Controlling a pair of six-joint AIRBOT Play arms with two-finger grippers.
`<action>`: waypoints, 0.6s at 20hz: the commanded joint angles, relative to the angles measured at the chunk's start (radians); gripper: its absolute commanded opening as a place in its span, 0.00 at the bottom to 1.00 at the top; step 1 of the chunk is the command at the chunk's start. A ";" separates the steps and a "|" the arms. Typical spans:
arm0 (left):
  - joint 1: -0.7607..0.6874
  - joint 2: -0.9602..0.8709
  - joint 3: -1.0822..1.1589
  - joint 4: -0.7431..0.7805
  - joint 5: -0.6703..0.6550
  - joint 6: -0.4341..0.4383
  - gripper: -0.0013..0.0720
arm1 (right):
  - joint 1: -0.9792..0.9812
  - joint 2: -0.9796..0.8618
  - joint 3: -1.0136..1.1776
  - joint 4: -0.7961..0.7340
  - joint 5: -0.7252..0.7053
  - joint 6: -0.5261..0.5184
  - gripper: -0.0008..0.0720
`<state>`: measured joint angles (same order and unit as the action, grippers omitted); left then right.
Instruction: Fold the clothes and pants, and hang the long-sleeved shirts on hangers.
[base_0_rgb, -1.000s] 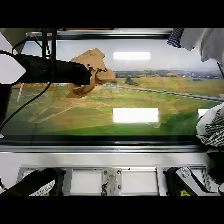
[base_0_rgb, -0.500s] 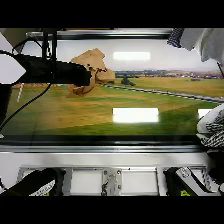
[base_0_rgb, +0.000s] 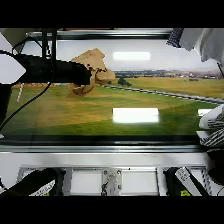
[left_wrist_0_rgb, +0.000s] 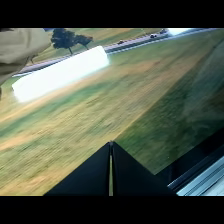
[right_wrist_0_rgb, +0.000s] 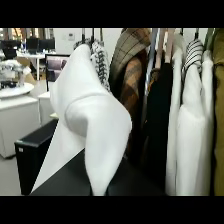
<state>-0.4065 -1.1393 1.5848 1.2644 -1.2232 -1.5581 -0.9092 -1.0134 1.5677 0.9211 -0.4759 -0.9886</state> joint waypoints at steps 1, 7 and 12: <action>0.000 -0.001 0.000 0.000 0.000 -0.001 0.04 | 0.083 0.018 0.000 0.008 -0.164 -0.063 0.04; 0.000 -0.001 0.000 0.001 0.000 0.000 0.04 | 0.188 0.047 0.000 0.008 -0.261 -0.076 0.05; 0.000 -0.001 0.000 0.001 0.000 0.025 0.04 | 0.238 0.047 0.000 0.008 -0.282 -0.167 0.14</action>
<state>-0.4065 -1.1397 1.5848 1.2648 -1.2228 -1.5501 -0.6994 -0.9680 1.5669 0.9352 -0.7635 -1.1099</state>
